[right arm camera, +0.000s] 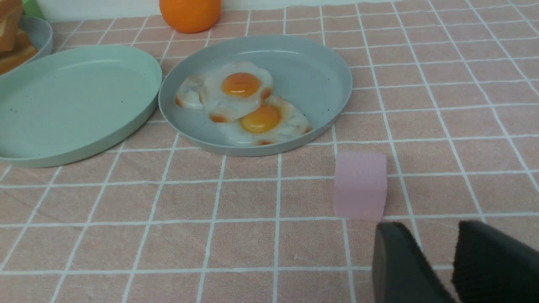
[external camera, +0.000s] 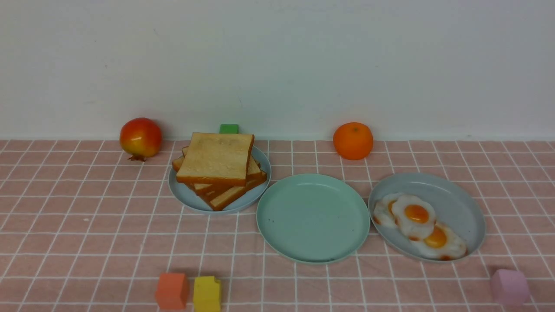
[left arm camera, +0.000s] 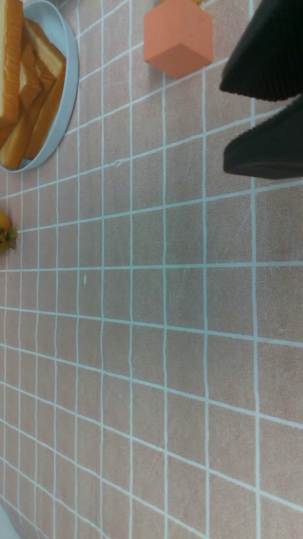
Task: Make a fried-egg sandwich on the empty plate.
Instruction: Use the left arm to grab a slice of bread, then use the left arm to put a slice of bread into the empty plate in the middle
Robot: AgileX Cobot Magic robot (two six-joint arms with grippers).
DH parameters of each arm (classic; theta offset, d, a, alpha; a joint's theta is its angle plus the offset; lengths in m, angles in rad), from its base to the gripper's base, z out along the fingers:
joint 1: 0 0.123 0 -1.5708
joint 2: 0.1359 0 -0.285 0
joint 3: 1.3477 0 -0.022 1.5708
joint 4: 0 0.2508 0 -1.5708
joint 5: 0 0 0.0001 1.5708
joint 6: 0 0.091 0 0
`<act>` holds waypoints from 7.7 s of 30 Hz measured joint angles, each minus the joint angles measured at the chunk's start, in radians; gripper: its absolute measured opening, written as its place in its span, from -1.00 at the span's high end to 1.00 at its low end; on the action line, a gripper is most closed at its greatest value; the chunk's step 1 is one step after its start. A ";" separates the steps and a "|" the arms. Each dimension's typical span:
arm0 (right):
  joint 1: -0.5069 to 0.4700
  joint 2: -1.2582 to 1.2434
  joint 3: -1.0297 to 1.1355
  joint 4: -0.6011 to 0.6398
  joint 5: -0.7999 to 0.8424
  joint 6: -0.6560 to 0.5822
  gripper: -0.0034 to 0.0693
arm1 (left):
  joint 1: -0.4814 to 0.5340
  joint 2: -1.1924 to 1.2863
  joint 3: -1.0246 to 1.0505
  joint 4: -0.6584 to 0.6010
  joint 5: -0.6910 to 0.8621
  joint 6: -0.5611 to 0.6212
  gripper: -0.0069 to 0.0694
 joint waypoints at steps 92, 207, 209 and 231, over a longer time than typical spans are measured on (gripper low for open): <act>0.000 0.000 0.008 0.061 -0.744 0.218 0.25 | 0.000 1.719 -1.297 -0.577 0.332 -0.078 -0.06; 0.000 0.000 0.008 0.063 -0.745 0.217 0.25 | -0.120 1.771 -1.277 -1.464 0.509 0.756 0.54; 0.000 0.000 0.008 0.063 -0.745 0.217 0.25 | -0.178 1.807 -1.244 -1.466 0.440 0.774 0.54; 0.000 0.000 0.008 0.063 -0.747 0.215 0.25 | -0.253 2.049 -1.239 -1.563 0.229 0.718 0.44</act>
